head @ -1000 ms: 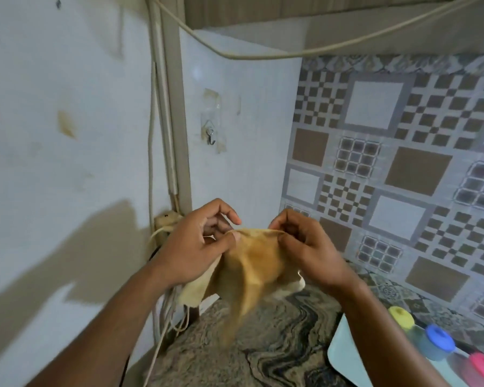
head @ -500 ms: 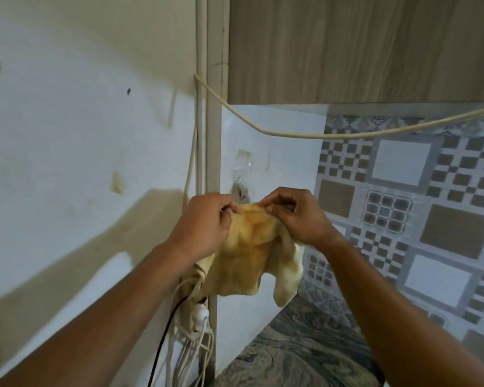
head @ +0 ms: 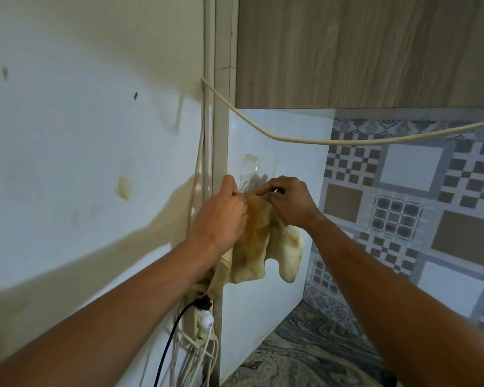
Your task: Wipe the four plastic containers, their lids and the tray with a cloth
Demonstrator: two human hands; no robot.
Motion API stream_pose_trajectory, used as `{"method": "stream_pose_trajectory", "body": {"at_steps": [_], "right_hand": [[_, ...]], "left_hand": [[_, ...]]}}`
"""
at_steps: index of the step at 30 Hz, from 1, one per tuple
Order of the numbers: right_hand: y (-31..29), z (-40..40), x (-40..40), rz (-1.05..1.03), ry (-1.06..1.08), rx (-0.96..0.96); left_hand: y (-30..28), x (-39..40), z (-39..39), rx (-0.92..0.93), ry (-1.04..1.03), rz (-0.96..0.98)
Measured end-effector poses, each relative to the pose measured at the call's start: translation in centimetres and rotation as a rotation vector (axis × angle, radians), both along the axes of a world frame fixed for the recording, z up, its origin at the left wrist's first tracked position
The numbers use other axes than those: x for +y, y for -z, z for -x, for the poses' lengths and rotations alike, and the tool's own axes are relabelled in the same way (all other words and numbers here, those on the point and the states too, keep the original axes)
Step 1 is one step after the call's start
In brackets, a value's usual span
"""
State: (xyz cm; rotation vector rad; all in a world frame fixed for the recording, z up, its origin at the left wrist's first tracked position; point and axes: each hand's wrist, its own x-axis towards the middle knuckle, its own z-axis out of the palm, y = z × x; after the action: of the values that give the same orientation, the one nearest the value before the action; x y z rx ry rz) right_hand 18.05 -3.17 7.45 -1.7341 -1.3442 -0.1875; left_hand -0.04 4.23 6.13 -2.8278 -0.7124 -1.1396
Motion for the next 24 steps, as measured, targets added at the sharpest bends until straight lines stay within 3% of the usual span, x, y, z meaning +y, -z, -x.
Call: {"method": "stream_pose_trajectory", "body": {"at_steps": [6,10,12,17,20,24], "right_hand": [[1.9,0.3,0.6,0.053,-0.012,-0.001],[3.7,1.0,0.9,0.007,-0.023,0.145],[4.4,1.6,0.9,-0.036,-0.069,0.288],[6.2,3.1,0.4,-0.193,-0.126,0.587],[6.8,3.2,0.0,-0.191,-0.107,0.609],[7.5,2.6,-1.4,-0.161,-0.056,0.563]], "left_hand": [[0.0,-0.2,-0.6,0.059,-0.113,-0.189],[1.0,-0.6,-0.8,0.036,-0.159,-0.210],[1.5,-1.1,-1.0,-0.024,-0.161,-0.150],[3.2,-1.3,-1.6,-0.227,-0.101,0.213],[4.4,-1.8,-1.5,-0.350,-0.061,0.312],[5.6,-2.7,-1.2,-0.362,-0.112,0.309]]}}
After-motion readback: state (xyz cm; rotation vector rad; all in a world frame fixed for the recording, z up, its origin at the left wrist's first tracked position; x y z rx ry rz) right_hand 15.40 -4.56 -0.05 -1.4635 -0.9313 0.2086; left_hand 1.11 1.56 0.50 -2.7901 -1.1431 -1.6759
